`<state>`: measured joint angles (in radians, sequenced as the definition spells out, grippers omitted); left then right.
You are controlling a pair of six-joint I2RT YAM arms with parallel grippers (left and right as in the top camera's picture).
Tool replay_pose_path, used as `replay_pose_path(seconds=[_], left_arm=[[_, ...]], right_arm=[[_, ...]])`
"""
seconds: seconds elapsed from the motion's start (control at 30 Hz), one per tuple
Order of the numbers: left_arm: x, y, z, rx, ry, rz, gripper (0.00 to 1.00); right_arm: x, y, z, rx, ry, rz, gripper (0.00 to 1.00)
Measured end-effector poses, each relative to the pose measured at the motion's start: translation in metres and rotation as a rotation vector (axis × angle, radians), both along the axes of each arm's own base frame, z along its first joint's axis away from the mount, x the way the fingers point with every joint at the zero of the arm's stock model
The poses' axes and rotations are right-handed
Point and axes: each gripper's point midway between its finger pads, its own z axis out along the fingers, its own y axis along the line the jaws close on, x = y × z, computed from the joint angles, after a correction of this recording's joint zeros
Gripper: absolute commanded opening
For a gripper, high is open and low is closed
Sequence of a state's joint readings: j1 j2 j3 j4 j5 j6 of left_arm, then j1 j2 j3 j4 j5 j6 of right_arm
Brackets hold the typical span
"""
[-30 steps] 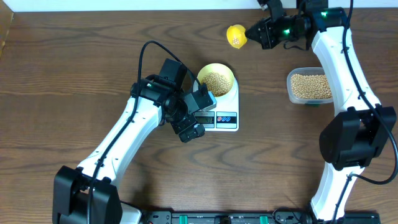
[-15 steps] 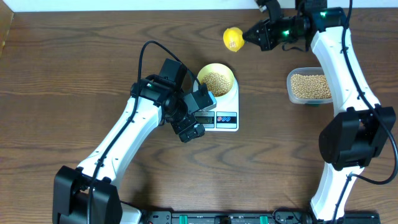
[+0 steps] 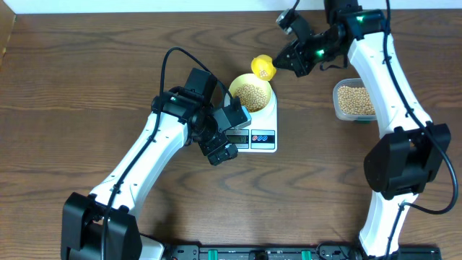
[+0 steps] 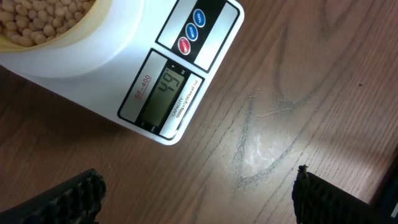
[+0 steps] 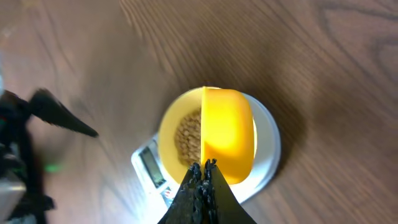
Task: Scoop item into bowl and weigh 50g on scale
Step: 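Hold the yellow scoop raised behind the scale with the right gripper, then bring the scoop back over the yellow bowl with the right gripper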
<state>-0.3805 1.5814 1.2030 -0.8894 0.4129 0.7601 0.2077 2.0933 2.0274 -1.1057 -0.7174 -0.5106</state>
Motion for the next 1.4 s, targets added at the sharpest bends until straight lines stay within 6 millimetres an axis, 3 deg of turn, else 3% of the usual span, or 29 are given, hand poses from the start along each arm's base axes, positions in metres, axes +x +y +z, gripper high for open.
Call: replay_pose_path(seconds=[0.23,0.4,0.53,0.93,1.4], left_arm=[[0.0,0.0,0.0,0.0,0.0,0.0,0.98],[0.0,0.0,0.0,0.0,0.0,0.0,0.98],[0.0,0.0,0.0,0.0,0.0,0.0,0.98],[0.0,0.0,0.0,0.0,0.0,0.0,0.98],[0.0,0.0,0.0,0.0,0.0,0.0,0.98]], right_arm=[[0.006,0.009,-0.005,-0.084,-0.112,0.057,0.01],[-0.009,0.02,-0.012,-0.125,-0.105,0.12,0.01],[-0.008,0.027,-0.013,-0.159,-0.14,0.134,0.01],[0.007,0.024,-0.012,-0.186,-0.18,0.084,0.01],[0.008,0.023,-0.011,-0.158,-0.112,0.004,0.01]])
